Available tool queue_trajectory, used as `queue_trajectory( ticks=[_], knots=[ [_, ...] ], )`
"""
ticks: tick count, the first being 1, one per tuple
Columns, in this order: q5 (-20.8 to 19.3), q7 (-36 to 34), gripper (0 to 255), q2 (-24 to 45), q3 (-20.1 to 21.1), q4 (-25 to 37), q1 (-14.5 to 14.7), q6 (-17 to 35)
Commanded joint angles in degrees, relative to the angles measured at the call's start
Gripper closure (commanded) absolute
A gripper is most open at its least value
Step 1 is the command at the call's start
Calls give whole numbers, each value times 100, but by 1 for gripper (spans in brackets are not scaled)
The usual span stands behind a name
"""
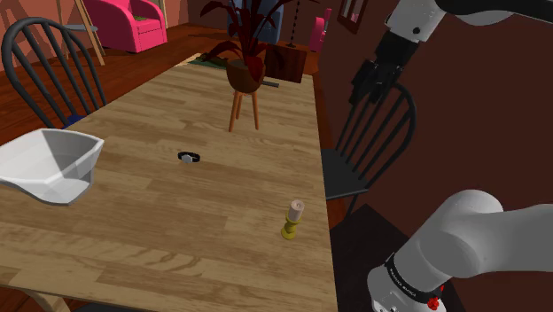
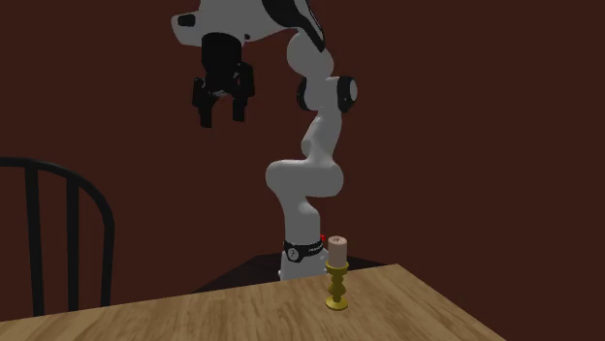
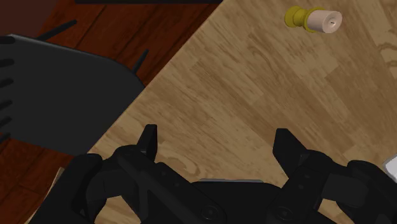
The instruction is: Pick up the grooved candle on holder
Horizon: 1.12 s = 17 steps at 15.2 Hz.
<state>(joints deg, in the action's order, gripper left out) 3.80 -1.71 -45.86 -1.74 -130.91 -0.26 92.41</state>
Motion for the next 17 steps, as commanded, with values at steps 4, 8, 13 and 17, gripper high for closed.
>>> queue_trajectory(
  ticks=[4,8,13,17],
  knots=[
    [156,-285,0,-224,327,-495,96,283],
    [407,-671,0,-437,791,-1077,260,672],
    [775,-1171,0,-538,1423,-1673,522,1197],
    [1098,-1587,0,-457,1973,-2034,757,1667]
  ],
)
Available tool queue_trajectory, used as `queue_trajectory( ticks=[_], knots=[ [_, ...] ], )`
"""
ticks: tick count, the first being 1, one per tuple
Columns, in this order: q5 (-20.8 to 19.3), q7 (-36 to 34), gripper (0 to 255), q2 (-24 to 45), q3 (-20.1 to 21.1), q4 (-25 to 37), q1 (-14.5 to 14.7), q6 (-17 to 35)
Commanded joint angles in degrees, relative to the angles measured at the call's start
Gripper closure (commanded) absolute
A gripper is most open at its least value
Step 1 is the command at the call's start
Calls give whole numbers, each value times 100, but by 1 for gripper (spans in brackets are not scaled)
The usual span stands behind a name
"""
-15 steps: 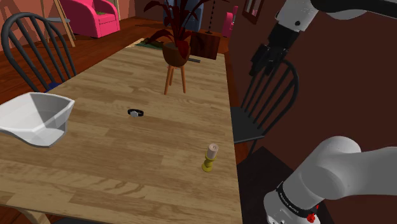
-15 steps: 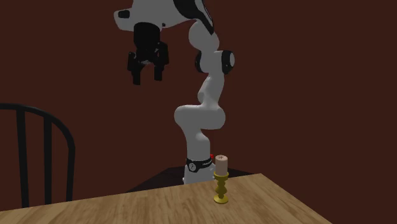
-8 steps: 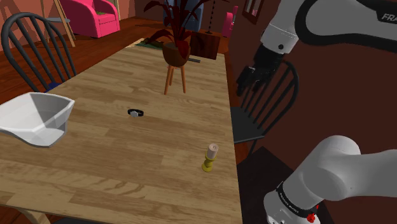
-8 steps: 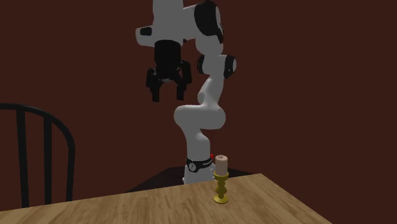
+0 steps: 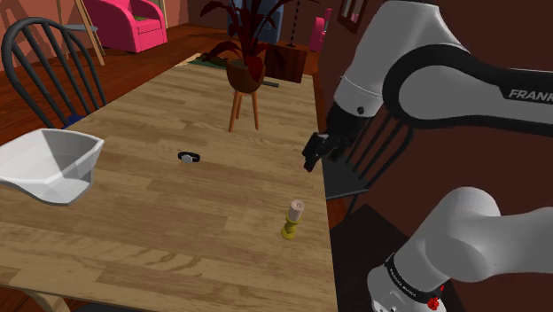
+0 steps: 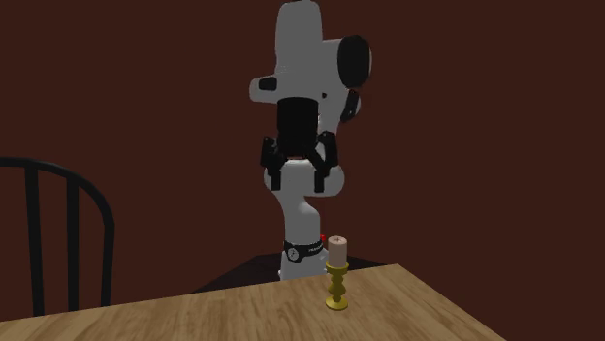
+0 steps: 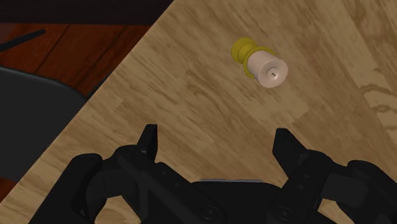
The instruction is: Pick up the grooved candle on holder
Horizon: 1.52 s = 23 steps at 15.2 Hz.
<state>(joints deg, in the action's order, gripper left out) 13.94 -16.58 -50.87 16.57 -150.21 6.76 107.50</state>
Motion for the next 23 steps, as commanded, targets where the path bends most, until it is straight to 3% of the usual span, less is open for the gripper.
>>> queue_trajectory(
  ticks=[1,7,16,17,23],
  knots=[
    [167,-206,0,90,287,-178,112,284],
    [604,-819,0,552,1150,-447,392,1061],
    [778,-812,0,815,1370,-878,434,1751],
    [780,-809,255,805,1367,-888,438,1750],
    [777,-805,255,806,1363,-887,435,1748]
  ],
)
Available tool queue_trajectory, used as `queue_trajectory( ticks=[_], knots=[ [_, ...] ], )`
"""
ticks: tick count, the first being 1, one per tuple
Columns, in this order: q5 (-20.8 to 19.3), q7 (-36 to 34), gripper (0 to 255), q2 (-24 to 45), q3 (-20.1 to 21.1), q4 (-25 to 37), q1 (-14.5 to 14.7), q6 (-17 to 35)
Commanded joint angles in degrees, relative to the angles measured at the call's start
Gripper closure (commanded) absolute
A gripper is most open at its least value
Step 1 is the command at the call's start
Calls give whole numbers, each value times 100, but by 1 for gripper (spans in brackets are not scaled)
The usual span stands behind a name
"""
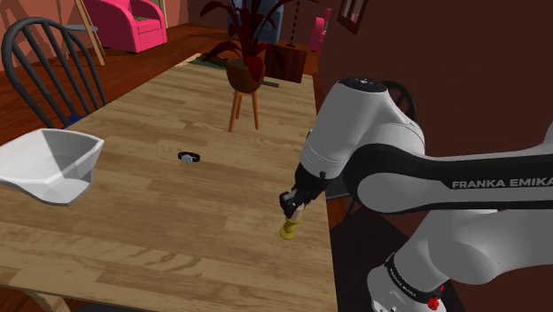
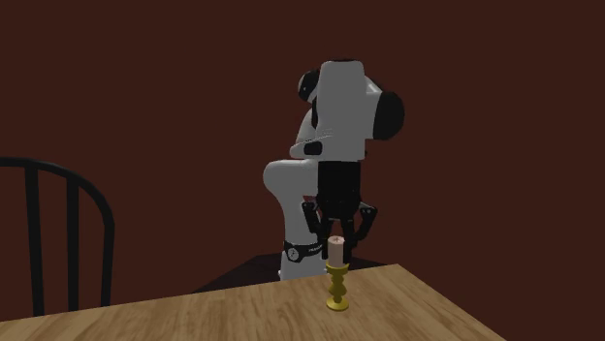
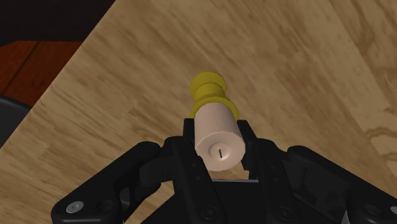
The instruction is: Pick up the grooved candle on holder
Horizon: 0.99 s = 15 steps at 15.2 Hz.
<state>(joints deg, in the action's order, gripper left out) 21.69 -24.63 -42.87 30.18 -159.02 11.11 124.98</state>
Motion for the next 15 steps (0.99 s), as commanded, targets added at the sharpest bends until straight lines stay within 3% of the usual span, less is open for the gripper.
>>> queue_trajectory(
  ticks=[1,3,15],
  knots=[
    [2,-1,255,1,2,-6,1,-3],
    [1,-7,255,16,10,4,-1,4],
    [-270,-20,255,-343,-327,715,-75,-1060]
  ],
)
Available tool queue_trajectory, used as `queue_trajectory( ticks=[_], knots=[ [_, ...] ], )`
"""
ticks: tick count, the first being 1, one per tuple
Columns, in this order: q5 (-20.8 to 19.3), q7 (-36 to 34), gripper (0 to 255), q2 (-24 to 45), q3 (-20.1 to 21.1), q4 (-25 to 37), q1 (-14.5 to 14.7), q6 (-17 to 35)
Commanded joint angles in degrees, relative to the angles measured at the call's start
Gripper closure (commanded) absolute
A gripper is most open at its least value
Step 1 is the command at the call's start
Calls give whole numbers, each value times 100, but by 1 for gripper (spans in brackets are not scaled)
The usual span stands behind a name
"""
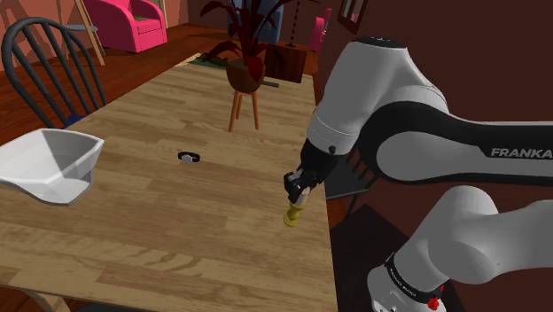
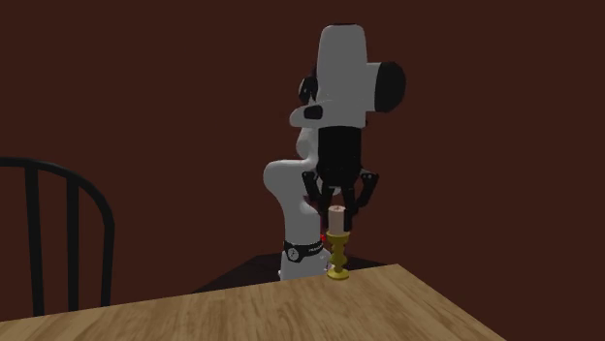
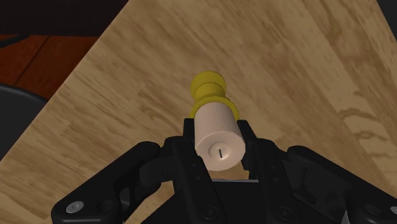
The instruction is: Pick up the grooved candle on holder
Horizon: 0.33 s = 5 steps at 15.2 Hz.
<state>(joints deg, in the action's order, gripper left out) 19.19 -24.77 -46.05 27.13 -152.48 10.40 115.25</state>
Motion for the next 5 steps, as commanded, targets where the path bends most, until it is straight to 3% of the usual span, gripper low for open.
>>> queue_trajectory(
  ticks=[1,5],
  knots=[
    [-40,-7,255,-40,-47,127,-11,-169],
    [-86,-11,255,-69,-100,272,-28,-342]
  ],
)
